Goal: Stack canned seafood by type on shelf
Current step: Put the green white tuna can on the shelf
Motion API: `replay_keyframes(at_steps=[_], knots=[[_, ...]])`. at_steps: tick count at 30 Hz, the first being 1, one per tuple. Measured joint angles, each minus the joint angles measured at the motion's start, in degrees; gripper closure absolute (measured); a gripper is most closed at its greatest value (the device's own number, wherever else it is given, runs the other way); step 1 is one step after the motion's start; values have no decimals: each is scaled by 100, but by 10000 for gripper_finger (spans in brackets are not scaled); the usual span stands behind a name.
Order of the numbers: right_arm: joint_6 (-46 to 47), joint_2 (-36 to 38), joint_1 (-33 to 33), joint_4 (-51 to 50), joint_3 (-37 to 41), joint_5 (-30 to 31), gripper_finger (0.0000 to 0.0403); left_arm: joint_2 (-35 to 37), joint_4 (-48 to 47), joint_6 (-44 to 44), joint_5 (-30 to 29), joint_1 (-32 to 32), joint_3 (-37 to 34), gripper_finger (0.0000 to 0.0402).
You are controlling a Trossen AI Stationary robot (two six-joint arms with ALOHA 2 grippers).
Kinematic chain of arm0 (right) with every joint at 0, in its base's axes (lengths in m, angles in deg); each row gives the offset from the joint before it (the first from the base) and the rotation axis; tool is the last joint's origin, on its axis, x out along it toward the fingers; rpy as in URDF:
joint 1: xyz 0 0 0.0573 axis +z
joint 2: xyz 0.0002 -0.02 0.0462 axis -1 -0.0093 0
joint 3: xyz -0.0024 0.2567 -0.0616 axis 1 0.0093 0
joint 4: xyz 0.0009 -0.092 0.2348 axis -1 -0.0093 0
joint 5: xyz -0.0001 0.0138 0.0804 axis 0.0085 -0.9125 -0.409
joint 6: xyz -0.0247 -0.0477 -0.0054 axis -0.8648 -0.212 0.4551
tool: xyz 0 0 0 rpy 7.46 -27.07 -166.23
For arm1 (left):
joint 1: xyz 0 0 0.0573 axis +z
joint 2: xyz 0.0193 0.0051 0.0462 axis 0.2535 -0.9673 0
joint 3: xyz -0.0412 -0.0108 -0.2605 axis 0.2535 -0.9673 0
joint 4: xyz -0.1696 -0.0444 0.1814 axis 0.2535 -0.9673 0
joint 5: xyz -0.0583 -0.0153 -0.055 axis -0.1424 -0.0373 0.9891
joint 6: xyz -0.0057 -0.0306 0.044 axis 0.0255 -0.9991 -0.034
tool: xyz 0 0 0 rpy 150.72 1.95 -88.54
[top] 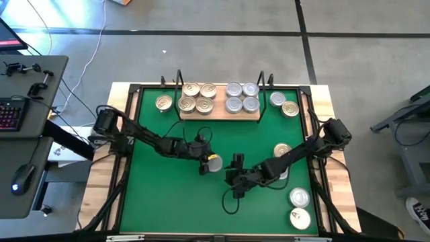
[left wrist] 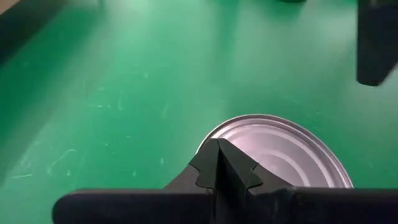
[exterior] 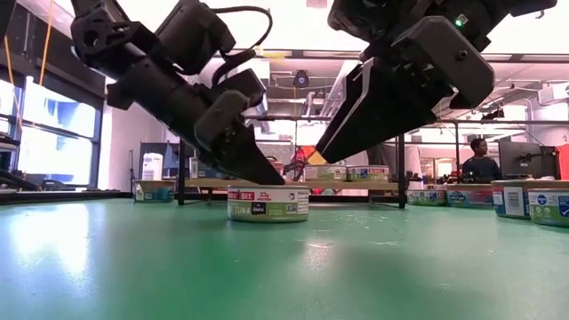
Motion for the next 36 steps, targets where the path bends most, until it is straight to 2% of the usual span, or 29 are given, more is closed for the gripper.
replay_keyframes(at_steps=[7,16,25,32,36], knots=[[5,-2,-26,196,-2,39,169,-107,19,86,96,131,5,402],[-101,-2,-26,186,-2,39,169,172,98,241,139,93,-20,401],[-98,-2,-26,197,-2,37,169,106,-186,237,153,320,-5,402],[-101,-2,-11,218,-2,-21,169,124,-459,-35,442,304,-77,402],[-90,-2,-11,223,-2,-39,169,132,-441,-319,841,180,-157,402]])
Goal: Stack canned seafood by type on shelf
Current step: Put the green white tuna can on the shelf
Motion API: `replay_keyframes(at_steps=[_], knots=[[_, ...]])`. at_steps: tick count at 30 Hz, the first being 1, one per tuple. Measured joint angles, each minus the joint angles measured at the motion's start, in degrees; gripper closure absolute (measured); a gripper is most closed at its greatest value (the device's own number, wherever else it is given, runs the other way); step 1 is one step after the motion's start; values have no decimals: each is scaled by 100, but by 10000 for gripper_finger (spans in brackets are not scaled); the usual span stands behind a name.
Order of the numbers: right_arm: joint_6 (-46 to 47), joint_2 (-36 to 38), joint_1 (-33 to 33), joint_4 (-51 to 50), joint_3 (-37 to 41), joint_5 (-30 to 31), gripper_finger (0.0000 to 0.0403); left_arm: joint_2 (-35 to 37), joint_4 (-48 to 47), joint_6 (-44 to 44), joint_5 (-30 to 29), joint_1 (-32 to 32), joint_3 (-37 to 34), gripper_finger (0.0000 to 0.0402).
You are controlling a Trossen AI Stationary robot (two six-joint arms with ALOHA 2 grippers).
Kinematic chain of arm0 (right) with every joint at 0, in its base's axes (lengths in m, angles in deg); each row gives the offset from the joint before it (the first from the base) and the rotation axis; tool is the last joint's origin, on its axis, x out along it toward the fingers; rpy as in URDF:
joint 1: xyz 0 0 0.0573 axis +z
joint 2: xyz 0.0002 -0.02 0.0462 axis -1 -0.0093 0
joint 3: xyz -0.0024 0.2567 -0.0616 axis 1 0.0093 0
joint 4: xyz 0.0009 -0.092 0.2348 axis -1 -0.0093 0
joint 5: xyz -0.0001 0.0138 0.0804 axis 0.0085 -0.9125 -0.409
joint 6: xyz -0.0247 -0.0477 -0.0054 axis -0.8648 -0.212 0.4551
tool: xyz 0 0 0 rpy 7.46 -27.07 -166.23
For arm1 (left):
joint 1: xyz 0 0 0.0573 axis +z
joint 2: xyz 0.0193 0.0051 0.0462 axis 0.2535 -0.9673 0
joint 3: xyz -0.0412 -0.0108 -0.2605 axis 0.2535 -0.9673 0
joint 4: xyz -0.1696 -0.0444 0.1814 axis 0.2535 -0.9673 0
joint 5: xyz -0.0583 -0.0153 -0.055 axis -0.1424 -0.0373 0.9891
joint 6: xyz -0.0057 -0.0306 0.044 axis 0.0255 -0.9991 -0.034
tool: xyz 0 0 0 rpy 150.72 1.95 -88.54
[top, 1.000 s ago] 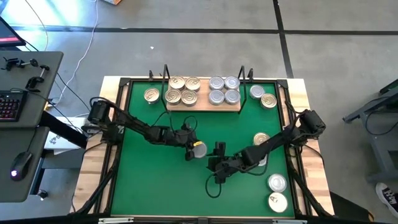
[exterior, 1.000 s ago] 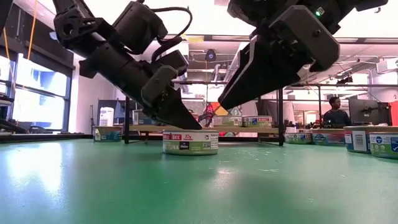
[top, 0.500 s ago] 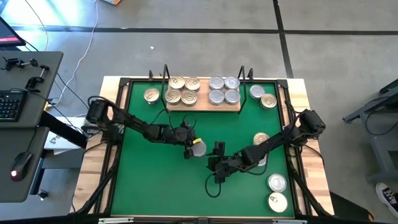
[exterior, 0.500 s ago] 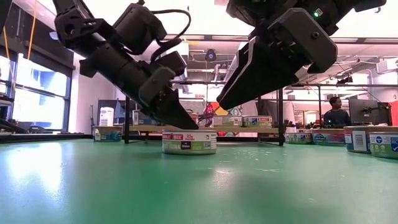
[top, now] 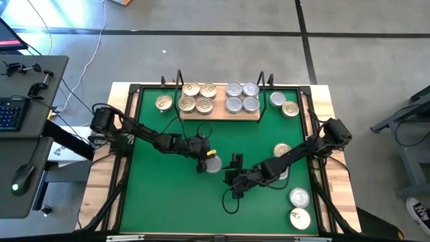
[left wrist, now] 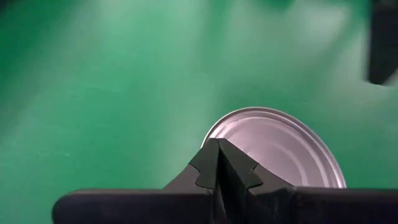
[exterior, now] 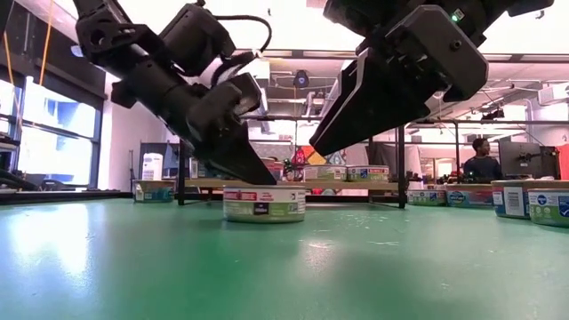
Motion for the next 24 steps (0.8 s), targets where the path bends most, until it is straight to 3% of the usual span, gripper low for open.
replay_keyframes(at_steps=[6,11,24], knots=[[0,0,0,1,0,-22,169,126,128,-182,138,-479,13,402],[-11,0,0,7,0,-21,169,378,-41,-135,-413,-756,76,402],[-11,-2,0,37,0,-20,169,3,-199,-300,-746,-678,48,401]])
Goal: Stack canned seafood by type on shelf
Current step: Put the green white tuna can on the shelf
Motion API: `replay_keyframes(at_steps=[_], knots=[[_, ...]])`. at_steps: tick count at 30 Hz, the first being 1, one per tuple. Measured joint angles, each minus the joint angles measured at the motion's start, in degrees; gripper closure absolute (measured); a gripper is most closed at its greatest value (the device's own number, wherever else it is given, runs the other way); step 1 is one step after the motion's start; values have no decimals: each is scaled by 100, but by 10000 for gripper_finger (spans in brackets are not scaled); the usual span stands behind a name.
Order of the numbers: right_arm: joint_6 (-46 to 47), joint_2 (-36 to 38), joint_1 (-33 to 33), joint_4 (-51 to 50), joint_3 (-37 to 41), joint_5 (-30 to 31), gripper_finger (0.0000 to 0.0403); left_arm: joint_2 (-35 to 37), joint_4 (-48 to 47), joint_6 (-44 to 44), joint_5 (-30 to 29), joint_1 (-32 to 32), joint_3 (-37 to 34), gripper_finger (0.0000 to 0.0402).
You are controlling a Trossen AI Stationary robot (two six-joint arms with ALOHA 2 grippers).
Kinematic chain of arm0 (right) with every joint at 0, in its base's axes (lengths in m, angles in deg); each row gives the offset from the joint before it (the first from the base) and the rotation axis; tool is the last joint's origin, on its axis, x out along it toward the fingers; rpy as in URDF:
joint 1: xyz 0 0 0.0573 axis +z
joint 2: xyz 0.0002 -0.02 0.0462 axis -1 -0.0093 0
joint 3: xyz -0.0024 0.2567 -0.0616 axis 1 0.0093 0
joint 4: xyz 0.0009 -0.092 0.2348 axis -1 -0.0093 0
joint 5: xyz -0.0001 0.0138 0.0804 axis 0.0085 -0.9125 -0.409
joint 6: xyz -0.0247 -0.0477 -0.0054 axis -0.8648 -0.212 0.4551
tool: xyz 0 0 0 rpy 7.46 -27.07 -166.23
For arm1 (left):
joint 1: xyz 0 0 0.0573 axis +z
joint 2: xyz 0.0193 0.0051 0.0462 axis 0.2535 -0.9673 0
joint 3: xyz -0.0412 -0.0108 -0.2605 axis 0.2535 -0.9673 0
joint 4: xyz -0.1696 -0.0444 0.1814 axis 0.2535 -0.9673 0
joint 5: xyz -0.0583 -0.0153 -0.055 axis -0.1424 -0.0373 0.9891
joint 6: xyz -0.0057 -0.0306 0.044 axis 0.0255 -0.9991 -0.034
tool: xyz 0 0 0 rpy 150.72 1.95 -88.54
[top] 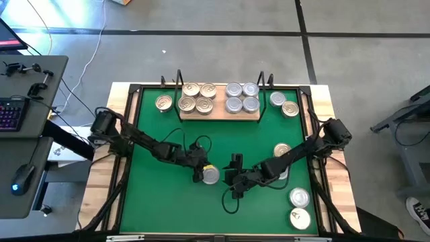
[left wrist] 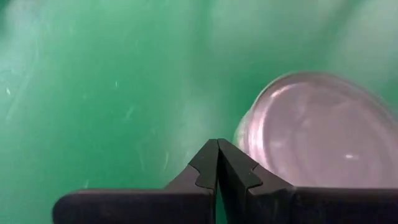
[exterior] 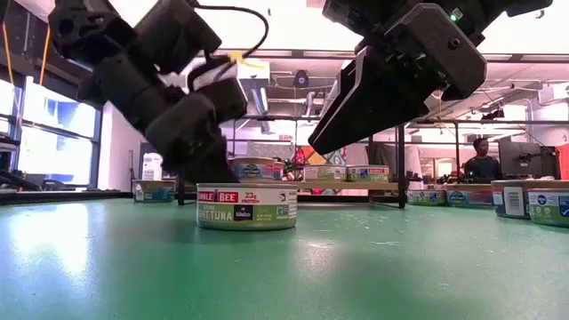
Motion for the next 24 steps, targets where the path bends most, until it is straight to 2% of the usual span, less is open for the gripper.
replay_keyframes(at_steps=[6,11,17,24], knots=[[-2,0,0,-1,0,2,169,30,-63,10,-422,2,0,401],[-2,0,0,-7,0,2,169,338,29,60,-443,1,33,401],[-2,0,0,-35,0,4,169,392,153,100,124,-17,37,401],[-2,0,0,-28,0,4,169,111,284,56,153,19,46,402]])
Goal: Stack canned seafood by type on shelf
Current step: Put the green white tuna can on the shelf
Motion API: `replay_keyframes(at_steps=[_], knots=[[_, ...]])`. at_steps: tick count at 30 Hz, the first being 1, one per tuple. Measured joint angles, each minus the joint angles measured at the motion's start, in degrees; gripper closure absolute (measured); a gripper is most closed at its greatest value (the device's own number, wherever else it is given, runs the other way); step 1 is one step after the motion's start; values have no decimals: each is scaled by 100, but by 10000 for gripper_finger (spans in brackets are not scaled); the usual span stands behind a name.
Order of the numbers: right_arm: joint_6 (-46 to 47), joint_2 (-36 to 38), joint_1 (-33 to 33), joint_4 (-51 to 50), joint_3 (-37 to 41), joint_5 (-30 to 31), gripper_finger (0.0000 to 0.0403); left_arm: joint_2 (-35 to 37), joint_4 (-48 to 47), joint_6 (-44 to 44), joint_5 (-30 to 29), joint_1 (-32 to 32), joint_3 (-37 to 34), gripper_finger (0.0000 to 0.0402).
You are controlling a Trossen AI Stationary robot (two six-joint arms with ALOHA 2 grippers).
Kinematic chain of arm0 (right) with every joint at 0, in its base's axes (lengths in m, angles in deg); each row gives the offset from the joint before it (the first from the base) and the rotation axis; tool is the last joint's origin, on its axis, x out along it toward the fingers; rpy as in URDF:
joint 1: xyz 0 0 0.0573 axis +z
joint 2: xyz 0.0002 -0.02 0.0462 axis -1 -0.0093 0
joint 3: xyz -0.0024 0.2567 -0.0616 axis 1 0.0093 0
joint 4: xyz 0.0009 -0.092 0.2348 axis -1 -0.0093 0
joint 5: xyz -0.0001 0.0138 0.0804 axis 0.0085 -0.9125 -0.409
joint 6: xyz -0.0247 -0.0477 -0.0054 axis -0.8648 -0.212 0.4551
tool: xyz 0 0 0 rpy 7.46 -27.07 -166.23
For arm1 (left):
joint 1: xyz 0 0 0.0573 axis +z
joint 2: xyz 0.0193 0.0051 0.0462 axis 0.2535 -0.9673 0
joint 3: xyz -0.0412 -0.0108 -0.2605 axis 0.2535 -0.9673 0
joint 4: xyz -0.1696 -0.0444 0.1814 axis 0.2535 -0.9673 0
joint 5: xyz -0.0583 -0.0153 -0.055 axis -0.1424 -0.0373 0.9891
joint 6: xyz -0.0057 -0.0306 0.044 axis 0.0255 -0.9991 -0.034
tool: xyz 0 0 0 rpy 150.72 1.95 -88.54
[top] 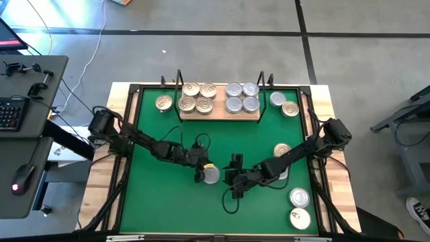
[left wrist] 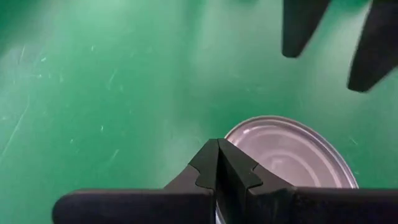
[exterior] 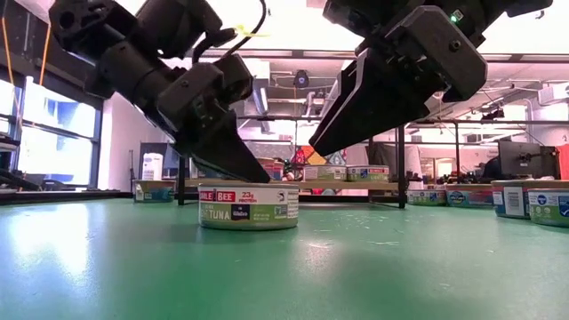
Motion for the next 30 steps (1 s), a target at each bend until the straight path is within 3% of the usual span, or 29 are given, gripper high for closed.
replay_keyframes(at_steps=[12,17,24,30], knots=[[6,0,0,31,0,11,169,-178,-214,-35,28,57,-38,401],[184,0,-74,-34,0,338,169,-175,-164,-35,19,51,-35,401],[1004,394,-163,-1547,0,549,169,-173,-99,7,-26,1,-32,401],[99,198,-774,-1123,0,174,169,-171,231,3,-302,-2,1,401]])
